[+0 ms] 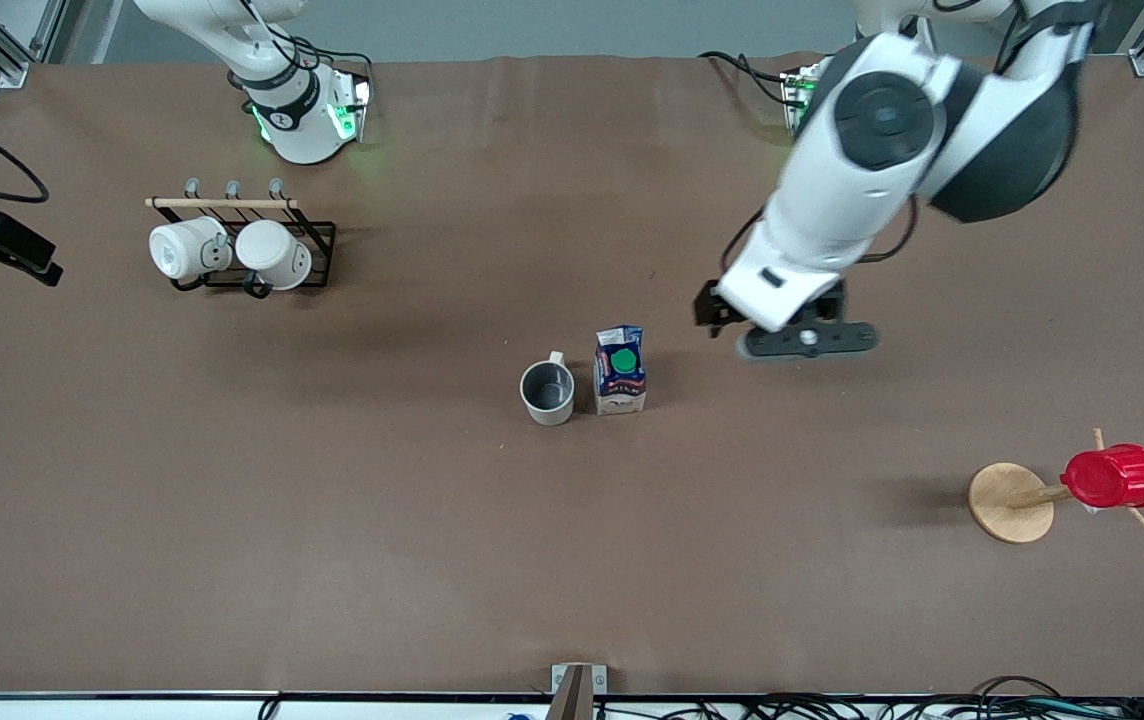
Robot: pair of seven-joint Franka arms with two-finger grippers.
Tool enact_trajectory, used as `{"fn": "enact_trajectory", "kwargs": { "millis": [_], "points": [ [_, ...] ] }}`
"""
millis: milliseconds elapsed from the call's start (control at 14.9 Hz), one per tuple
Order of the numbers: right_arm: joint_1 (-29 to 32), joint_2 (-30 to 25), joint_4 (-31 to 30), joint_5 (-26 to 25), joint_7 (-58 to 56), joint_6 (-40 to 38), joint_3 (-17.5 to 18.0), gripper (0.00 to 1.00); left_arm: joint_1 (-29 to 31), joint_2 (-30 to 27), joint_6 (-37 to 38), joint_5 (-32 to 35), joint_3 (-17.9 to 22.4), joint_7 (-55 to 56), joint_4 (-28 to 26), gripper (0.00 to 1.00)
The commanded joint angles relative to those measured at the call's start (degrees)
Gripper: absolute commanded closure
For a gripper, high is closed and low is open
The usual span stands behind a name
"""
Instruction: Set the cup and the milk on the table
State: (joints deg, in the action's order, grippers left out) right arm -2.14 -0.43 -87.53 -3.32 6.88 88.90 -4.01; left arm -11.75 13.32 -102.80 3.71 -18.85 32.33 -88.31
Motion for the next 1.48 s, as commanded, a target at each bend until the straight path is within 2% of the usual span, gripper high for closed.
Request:
{"fn": "enact_trajectory", "kwargs": {
  "millis": [0,269,604,806,940,1075,1276,1410],
  "points": [
    [0.03,0.26,1.49,1.21,-0.82,-1.01,0.06,0.0,0.86,-10.3,-0.92,-3.09,4.24,-5.25,-9.41,0.0],
    [0.03,0.26,1.49,2.18,-0.91,-1.27,0.06,0.0,0.77,-17.34,-0.74,-8.18,13.47,-13.86,-12.85,0.0],
    [0.03,0.26,1.67,2.8,-2.57,-2.5,-0.12,0.0,0.94,-19.38,3.99,-8.02,19.45,-17.12,-11.01,0.0],
    [0.03,0.26,1.67,2.8,-2.84,-2.5,-0.56,0.0,2.87,-20.96,7.43,-3.03,19.12,-22.12,-11.09,0.0],
    [0.03,0.26,1.67,2.8,-2.84,-2.5,-0.56,0.0,2.97,-20.79,9.53,-2.57,19.11,-24.07,-9.87,0.0],
    [0.03,0.34,1.67,2.8,-2.75,-2.5,-0.56,0.0,3.14,-18.69,11.11,-1.96,19.29,-24.77,-6.72,0.0],
    [0.47,0.26,1.67,2.88,-2.75,-2.59,-0.56,0.0,3.23,-12.46,17.79,-1.95,19.29,-25.47,2.68,0.0],
    [0.47,0.26,1.58,2.88,-2.75,-2.59,-0.47,0.0,3.23,-10.77,17.72,-2.3,19.29,-26.62,4.2,0.0]
  ]
}}
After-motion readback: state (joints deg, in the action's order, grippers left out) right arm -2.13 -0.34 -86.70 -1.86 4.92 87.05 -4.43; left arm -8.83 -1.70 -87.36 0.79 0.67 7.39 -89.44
